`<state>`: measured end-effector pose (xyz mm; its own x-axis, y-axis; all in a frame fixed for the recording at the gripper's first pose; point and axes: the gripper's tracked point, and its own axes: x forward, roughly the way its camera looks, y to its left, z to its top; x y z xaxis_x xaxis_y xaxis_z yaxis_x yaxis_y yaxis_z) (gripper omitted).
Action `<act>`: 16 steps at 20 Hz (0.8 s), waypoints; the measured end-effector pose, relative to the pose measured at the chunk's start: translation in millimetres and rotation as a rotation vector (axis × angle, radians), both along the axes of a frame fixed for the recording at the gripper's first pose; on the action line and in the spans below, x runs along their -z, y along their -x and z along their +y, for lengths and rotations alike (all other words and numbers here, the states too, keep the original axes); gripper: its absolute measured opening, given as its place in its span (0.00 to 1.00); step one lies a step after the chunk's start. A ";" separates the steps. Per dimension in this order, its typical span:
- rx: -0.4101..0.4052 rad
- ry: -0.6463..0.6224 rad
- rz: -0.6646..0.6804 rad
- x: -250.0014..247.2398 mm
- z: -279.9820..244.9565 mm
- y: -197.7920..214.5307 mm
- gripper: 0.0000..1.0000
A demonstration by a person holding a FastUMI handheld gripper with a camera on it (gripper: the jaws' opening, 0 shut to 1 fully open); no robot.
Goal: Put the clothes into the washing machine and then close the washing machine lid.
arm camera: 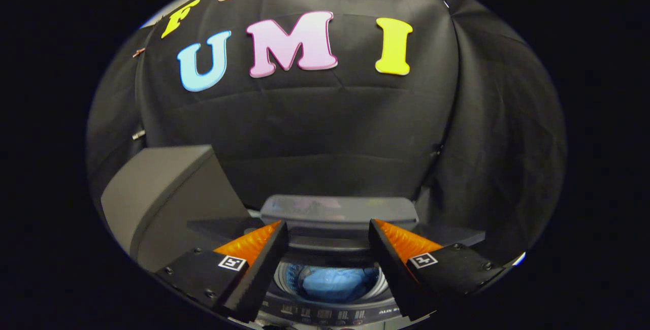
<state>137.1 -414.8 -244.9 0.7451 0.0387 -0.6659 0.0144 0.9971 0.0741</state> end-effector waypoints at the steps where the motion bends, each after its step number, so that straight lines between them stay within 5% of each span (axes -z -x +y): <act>1: 0.002 -0.009 0.031 13.6 0.3 18.6 1.00; 5: 0.016 -0.034 0.072 40.2 0.3 60.0 1.00; 10: 0.028 -0.032 0.011 28.2 -3.9 50.3 1.00; 16: 0.105 -0.048 -0.165 -66.8 10.4 10.9 1.00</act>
<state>126.1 -404.3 -178.1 0.8456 -0.0163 -0.5336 0.1023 0.9860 0.1320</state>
